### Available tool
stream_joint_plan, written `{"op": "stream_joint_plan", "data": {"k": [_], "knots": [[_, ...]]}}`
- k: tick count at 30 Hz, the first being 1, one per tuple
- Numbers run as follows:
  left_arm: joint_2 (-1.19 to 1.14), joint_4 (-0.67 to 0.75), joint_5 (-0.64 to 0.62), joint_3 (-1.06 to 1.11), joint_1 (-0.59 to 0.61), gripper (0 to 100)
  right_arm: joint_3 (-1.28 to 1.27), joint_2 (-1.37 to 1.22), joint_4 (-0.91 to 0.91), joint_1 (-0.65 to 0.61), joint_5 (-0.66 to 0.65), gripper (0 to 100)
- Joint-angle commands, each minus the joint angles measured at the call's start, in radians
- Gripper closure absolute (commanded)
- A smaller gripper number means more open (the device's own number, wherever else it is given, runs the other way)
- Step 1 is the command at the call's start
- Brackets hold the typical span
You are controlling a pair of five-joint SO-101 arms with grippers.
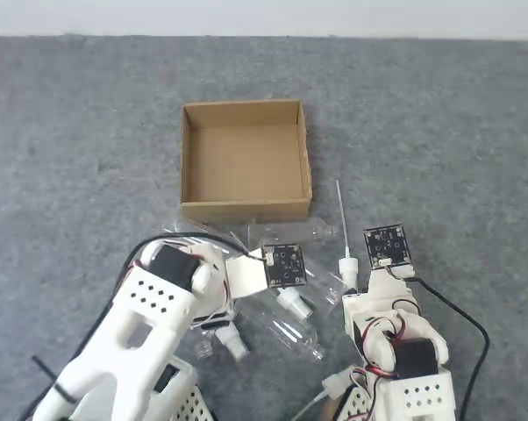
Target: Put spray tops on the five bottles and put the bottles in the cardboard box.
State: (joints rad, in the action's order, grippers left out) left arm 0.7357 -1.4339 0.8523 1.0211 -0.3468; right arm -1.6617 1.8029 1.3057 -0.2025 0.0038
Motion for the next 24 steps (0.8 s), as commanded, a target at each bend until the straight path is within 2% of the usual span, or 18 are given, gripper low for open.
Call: {"op": "stream_joint_plan", "data": {"k": [1, 24], "knots": [[-0.005, 0.069, 0.011, 0.022, 0.003, 82, -0.021, 0.012, 0.004, 0.005, 0.008, 95.4], [-0.006, 0.071, 0.012, 0.019, 0.005, 82, -0.021, 0.012, 0.004, 0.005, 0.008, 95.4]]}}
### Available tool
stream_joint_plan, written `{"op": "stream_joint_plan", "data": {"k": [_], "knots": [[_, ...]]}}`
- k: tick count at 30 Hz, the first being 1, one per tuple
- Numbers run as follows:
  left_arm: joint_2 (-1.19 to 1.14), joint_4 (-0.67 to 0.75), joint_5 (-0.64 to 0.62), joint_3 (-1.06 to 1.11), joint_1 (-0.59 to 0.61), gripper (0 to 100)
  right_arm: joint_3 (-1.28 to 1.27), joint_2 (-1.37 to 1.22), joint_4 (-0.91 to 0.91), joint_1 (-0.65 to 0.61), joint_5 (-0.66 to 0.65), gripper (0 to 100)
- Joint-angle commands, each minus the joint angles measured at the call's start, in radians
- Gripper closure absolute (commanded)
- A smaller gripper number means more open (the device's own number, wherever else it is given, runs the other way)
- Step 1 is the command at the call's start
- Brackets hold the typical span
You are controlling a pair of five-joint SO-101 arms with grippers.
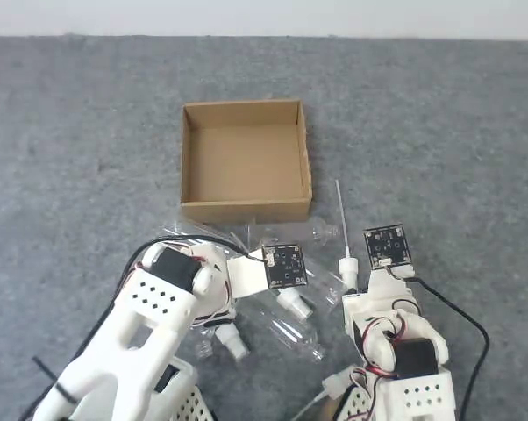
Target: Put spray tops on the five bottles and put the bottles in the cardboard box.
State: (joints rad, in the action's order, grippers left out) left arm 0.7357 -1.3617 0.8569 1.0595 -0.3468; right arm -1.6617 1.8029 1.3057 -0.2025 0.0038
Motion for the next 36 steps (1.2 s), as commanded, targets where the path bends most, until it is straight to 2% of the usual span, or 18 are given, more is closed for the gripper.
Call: {"op": "stream_joint_plan", "data": {"k": [1, 9, 17, 26, 36], "knots": [[-0.006, -0.003, 0.008, -0.022, 0.005, 82, -0.021, 0.012, 0.004, 0.005, 0.008, 95.4], [-0.006, -0.12, 0.074, -0.14, 0.025, 82, -0.021, 0.012, 0.004, 0.005, 0.008, 95.4], [-0.043, -0.14, 0.198, -0.139, 0.089, 82, -0.021, 0.012, 0.004, 0.005, 0.008, 95.4], [-0.305, 0.0, 0.206, -0.145, 0.083, 82, -0.021, 0.012, 0.004, 0.005, 0.008, 95.4], [-0.385, 0.109, 0.203, -0.148, 0.023, 82, -0.021, 0.012, 0.004, 0.005, 0.008, 95.4]]}}
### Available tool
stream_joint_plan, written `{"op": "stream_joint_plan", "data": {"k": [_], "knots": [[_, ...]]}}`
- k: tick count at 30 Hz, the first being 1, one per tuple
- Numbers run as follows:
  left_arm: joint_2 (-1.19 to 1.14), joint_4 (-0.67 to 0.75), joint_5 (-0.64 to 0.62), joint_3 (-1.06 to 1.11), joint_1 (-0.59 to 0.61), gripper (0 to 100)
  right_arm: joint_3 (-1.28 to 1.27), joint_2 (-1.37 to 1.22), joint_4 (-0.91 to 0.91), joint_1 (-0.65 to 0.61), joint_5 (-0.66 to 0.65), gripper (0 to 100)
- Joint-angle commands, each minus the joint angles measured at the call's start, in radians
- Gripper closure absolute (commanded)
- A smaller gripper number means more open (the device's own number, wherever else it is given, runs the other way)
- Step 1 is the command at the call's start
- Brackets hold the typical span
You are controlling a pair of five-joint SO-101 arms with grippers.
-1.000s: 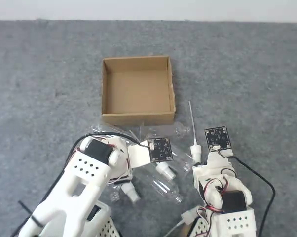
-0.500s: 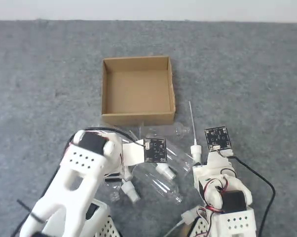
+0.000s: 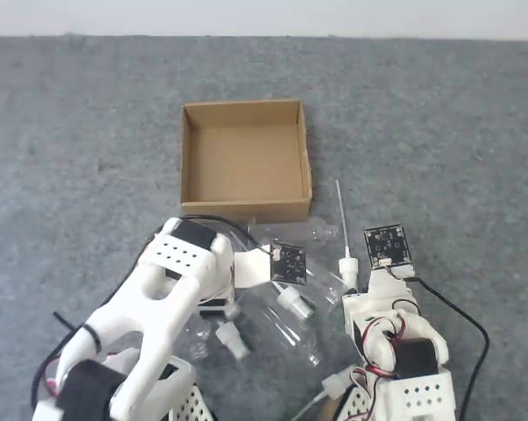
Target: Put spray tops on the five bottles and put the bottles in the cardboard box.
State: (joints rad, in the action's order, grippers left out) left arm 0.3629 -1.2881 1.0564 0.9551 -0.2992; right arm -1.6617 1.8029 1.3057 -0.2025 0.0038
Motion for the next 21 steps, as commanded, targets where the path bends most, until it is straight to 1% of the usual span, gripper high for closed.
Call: {"op": "stream_joint_plan", "data": {"k": [1, 9, 13, 18, 21], "knots": [[-0.014, 0.043, 0.002, -0.047, -0.026, 82, -0.021, 0.012, 0.004, 0.005, 0.008, 95.4], [-0.123, 0.104, 0.0, -0.051, -0.026, 82, -0.021, 0.012, 0.004, 0.005, 0.008, 95.4], [-0.184, 0.178, -0.06, -0.051, -0.028, 82, -0.021, 0.012, 0.004, 0.005, 0.008, 95.4], [-0.218, 0.144, -0.074, -0.091, -0.038, 82, -0.021, 0.012, 0.004, 0.005, 0.008, 95.4], [-0.23, 0.146, -0.114, -0.094, -0.038, 85, -0.021, 0.012, 0.004, 0.005, 0.008, 95.4]]}}
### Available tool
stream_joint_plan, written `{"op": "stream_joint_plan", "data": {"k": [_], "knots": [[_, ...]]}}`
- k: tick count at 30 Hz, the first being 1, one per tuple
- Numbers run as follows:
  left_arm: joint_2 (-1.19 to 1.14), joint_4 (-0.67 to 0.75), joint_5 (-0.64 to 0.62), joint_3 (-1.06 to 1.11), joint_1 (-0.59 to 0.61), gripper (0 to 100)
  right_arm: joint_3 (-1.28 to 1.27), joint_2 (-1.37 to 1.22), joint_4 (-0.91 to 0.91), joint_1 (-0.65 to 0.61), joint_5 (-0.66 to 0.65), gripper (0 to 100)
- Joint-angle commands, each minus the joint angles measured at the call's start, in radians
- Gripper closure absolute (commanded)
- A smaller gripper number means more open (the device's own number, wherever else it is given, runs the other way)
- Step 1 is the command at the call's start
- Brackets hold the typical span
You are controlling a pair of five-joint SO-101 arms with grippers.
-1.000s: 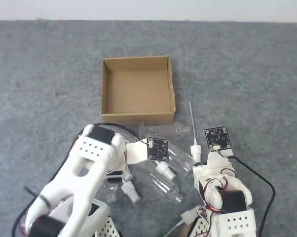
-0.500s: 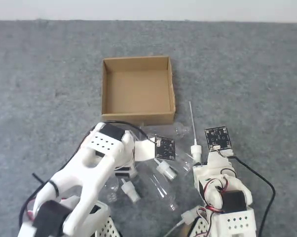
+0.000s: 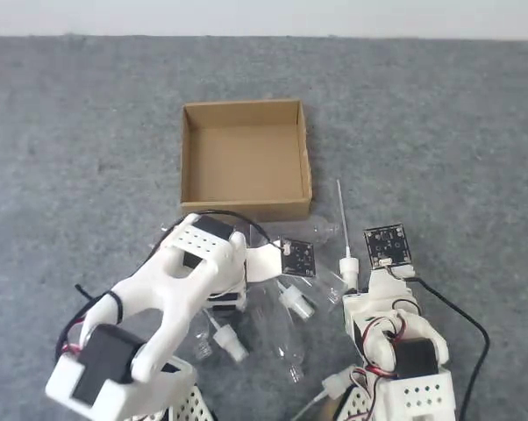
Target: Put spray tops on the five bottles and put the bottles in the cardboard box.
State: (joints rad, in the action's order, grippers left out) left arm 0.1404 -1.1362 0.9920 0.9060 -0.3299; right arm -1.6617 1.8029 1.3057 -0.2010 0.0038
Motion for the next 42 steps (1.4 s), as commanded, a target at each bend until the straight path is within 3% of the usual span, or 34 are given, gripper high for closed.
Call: {"op": "stream_joint_plan", "data": {"k": [1, 15, 20, 25, 42], "knots": [[-0.011, -0.006, -0.054, -0.045, -0.008, 85, -0.021, 0.012, 0.004, 0.004, 0.008, 95.4], [-0.003, -0.015, -0.11, -0.041, -0.009, 92, -0.021, 0.012, 0.004, 0.004, 0.008, 95.4], [-0.002, -0.015, -0.167, -0.048, -0.009, 92, -0.021, 0.012, 0.004, 0.004, 0.008, 95.4], [-0.002, -0.077, -0.226, -0.114, -0.009, 85, -0.021, 0.012, 0.004, 0.004, 0.008, 95.4], [-0.002, -0.086, -0.272, -0.125, -0.008, 85, -0.021, 0.012, 0.004, 0.004, 0.008, 95.4]]}}
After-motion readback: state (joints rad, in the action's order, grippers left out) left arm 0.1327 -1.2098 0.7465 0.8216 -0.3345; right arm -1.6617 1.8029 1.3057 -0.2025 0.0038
